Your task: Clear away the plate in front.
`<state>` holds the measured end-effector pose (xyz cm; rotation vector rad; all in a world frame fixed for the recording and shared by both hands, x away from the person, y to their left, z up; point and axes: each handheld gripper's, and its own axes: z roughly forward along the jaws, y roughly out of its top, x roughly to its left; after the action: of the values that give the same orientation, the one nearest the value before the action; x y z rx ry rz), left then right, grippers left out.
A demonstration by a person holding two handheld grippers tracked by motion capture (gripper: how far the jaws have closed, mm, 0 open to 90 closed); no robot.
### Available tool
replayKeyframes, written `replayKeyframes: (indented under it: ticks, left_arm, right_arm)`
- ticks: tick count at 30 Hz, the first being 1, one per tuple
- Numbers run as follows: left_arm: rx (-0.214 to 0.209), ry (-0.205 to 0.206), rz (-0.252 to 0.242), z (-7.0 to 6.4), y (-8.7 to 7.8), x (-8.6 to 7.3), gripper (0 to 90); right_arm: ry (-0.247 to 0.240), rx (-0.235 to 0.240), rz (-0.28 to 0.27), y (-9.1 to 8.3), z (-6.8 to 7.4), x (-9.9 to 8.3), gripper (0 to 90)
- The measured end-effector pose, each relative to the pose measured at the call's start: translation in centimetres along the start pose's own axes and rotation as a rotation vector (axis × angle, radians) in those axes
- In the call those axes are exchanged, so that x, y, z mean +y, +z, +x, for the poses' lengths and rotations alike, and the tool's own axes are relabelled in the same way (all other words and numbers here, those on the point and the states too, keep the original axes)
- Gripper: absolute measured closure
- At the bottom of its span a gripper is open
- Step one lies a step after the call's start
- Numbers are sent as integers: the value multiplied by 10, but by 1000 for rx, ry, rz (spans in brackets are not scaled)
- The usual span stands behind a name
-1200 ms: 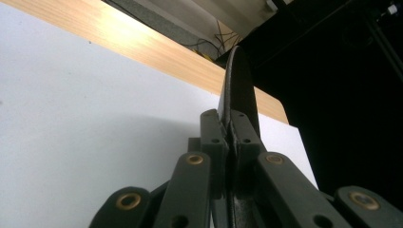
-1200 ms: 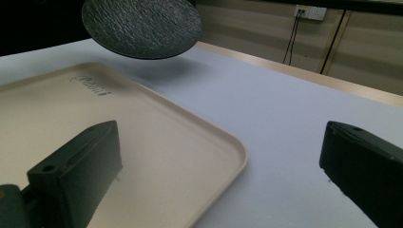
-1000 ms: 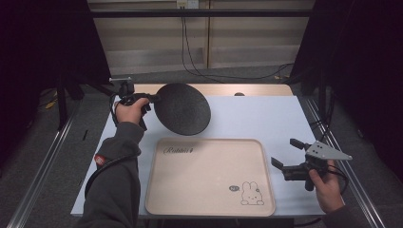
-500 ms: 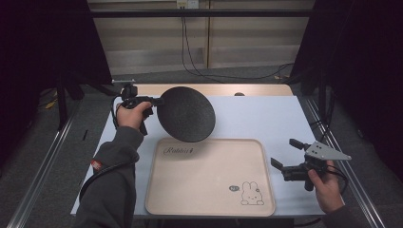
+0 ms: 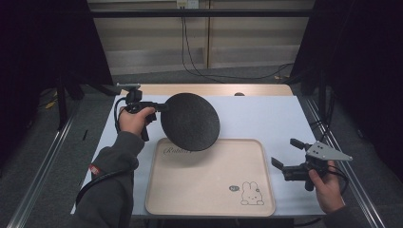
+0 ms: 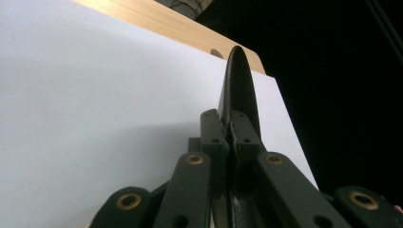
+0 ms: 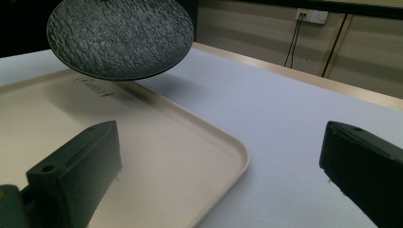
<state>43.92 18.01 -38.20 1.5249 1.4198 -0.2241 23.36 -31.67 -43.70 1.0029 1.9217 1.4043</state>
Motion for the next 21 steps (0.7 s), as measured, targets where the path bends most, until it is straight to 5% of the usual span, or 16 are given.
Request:
replayKeyframes:
  ticks: [21]
  left_arm:
    - [-52, 85, 95, -25, 6, -22, 871]
  right_arm:
    - [-1, -11, -7, 0, 0, 0, 0]
